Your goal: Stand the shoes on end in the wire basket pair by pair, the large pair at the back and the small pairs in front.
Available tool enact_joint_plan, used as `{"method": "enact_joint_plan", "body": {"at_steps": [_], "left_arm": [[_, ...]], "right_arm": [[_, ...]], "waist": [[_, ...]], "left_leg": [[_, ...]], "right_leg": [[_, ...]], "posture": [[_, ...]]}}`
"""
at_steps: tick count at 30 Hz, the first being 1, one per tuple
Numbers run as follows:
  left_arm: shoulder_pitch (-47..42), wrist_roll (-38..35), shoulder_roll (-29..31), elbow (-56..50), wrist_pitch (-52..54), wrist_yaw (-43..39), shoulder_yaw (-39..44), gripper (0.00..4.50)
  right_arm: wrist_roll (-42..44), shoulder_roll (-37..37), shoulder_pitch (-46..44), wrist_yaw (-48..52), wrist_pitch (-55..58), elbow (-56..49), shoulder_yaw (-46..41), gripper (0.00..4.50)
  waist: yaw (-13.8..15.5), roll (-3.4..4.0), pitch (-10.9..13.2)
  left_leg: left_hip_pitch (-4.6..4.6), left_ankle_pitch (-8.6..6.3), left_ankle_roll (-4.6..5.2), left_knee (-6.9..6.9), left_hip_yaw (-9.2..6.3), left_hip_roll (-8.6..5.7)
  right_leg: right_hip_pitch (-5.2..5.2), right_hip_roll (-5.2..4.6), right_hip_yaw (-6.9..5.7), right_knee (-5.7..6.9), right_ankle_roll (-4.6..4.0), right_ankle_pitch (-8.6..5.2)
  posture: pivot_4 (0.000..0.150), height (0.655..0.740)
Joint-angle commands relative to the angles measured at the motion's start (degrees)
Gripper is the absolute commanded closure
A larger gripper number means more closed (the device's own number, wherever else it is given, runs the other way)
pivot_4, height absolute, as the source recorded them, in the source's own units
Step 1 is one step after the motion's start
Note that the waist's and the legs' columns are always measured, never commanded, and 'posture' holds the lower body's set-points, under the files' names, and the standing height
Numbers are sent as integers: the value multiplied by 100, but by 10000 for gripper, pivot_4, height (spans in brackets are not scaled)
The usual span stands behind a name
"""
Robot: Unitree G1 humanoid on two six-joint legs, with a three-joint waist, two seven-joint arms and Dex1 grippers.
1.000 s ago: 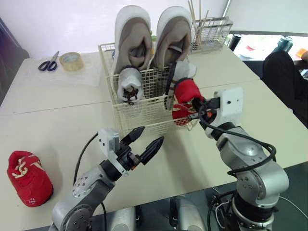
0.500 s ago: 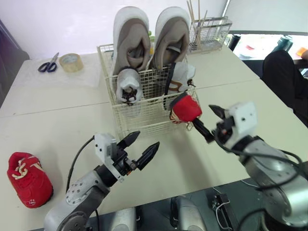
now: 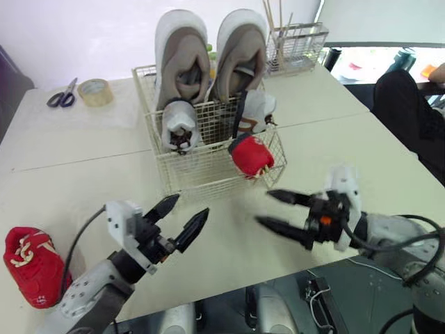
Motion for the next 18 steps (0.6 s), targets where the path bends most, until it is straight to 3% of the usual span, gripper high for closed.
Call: {"method": "enact_joint_plan", "body": {"at_steps": [1, 4, 7, 10, 13, 18], "left_arm": [[1039, -1317, 432, -373, -615, 218, 1400, 0], [2224, -1793, 488, -86, -675, 689, 3136, 0], [3050, -2015, 913, 933, -139, 1321, 4814, 0], [3444, -2658, 1469, 2255, 445, 1021, 6017, 0], [3565, -2495, 1752, 3258, 907, 153, 6413, 0], [3494, -2355, 1909, 4585, 1749, -1910, 6096, 0]], "right_arm": [[215, -347, -581, 841, -42, 404, 669, 156], [148, -397, -1463, 1295, -25, 990, 1271, 156], [50, -255, -2342, 1588, -81, 1501, 1685, 156], [177, -146, -2862, 1759, -16, 1696, 1848, 156], [357, -100, -2976, 1727, 108, 1591, 1908, 156], [441, -227, -2699, 1691, 167, 1268, 1955, 156]], "waist": [[-28, -1, -1], [-13, -3, 1], [25, -5, 4], [66, -11, 3], [51, -8, 2], [16, -31, -12]], "left_leg": [[3, -2, -4, 1, 0, 1], [5, -10, -18, 1, 1, -1], [6, -11, -18, 2, -2, -2], [-2, -11, -20, 1, -21, -2], [-15, -16, -27, -3, -15, -2], [-24, -44, -22, -20, 52, 16]], "right_leg": [[0, 0, 0, 0, 0, 0], [-4, -2, 0, -4, 0, -1], [-20, -2, -2, -7, 1, -1], [-28, -1, -20, -9, -1, -1], [-28, -6, -24, -37, -4, 1], [-58, -21, -24, -72, -27, 18]], "posture": [[1500, 7400], [1500, 7400], [1500, 7400], [1500, 7400], [1500, 7400], [1500, 7400]]}}
